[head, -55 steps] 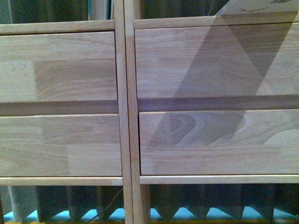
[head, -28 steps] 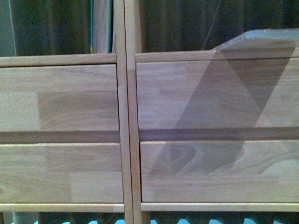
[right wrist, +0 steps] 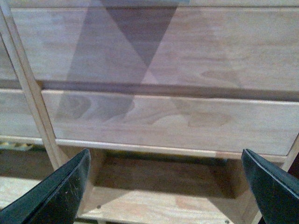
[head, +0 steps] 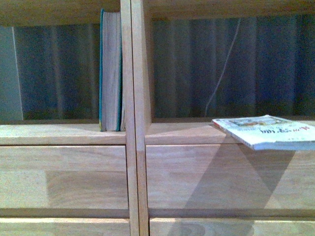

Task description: Organize books on shelf

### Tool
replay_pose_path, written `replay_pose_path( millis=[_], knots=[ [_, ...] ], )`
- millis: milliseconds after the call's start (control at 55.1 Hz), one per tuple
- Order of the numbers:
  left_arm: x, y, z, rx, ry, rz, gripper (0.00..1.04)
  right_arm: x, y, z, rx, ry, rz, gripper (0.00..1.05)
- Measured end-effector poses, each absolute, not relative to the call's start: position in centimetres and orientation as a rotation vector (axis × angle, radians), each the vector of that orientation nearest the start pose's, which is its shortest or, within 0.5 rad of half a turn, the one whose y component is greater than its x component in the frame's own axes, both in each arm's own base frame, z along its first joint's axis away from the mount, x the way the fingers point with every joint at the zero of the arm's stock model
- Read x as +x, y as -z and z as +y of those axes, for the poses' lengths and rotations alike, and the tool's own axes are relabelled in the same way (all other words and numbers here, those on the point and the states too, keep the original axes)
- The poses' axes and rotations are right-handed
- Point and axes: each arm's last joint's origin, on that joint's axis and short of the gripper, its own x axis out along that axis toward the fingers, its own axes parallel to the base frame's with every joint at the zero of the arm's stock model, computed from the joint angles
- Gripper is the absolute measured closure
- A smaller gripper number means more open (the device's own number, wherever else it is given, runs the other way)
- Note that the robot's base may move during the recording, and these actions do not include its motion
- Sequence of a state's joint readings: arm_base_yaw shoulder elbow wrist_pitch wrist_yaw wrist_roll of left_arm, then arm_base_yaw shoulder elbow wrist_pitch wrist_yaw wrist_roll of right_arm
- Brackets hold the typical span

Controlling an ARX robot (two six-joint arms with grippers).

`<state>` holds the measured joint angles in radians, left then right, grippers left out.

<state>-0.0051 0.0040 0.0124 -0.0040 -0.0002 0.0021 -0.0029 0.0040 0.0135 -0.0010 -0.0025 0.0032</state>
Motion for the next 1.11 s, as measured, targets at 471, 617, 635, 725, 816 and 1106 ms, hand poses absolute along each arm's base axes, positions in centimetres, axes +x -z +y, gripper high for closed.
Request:
replay_pose_path(
  millis=[471,617,635,725,816,1106],
  knots=[
    [9.7,-16.7,0.0,0.002,0.005,-0.004,0.07,11.2,-16.4,0.1,0.140,0.166,0.090,0.07],
    [9.7,-16.7,0.0,0.002,0.005,-0.004,0.07,13.2,-17.4,0.7,0.306,0.164,0.193,0.07],
    [9.7,-16.7,0.0,0.002,0.005,-0.004,0.07,13.6,-17.6,0.8,0.338,0.169,0.213,0.07],
    [9.7,-16.7,0.0,0.002,0.005,-0.004,0.07,15.4,-18.1,1.0,0.485,0.183,0.306,0.07],
    [9.7,-16.7,0.0,0.002,0.005,-0.004,0.07,17.5,-18.3,1.1,0.663,0.211,0.392,0.07],
    [9.7,-16.7,0.0,0.002,0.005,-0.004,0.07,23.1,-20.1,1.3,1.042,0.324,0.392,0.07]
  ],
)
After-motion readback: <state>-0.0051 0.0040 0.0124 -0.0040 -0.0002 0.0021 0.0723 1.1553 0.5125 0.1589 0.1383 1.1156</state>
